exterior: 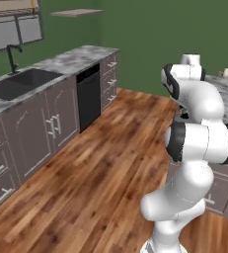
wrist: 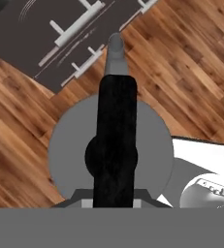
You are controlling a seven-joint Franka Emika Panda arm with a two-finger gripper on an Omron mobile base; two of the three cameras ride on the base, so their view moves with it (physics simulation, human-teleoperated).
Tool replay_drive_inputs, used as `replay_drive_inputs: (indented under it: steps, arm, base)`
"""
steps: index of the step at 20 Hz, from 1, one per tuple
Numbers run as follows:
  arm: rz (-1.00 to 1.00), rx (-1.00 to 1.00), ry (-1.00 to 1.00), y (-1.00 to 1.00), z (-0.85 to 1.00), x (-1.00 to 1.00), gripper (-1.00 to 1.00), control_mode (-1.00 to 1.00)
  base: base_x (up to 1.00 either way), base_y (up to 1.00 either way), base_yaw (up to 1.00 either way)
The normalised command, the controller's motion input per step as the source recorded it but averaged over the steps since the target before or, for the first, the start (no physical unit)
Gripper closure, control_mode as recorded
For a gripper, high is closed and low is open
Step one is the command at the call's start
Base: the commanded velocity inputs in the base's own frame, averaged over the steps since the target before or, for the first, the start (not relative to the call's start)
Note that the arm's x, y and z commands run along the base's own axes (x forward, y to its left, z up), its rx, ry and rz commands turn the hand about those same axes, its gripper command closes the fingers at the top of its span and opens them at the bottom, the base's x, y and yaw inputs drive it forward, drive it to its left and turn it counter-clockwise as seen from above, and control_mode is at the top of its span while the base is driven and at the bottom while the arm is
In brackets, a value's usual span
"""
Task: The kettle is done boiling. Turn off the stove, then wait for 300 timesteps before moving the kettle to the dining table.
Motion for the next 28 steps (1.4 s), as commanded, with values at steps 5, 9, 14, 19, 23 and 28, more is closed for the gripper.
replay_drive_inputs:
  steps: [5, 9, 14, 19, 23, 28]
  arm:
    - [0.0, 0.0, 0.0, 0.0, 0.0, 0.0, 1.0, 1.0]
    - [0.0, 0.0, 0.0, 0.0, 0.0, 0.0, 1.0, 1.0]
    - [0.0, 0.0, 0.0, 0.0, 0.0, 0.0, 1.0, 1.0]
    - [0.0, 0.0, 0.0, 0.0, 0.0, 0.0, 1.0, 1.0]
    - [0.0, 0.0, 0.0, 0.0, 0.0, 0.0, 1.0, 1.0]
    - [0.0, 0.0, 0.0, 0.0, 0.0, 0.0, 1.0, 1.0]
  base:
    - [0.43, 0.57, -0.32]
    - [0.47, 0.57, -0.32]
    - [0.53, 0.54, -0.33]
    - [0.56, 0.52, -0.3]
    - [0.63, 0.42, -0.22]
    - [0.72, 0.12, -0.15]
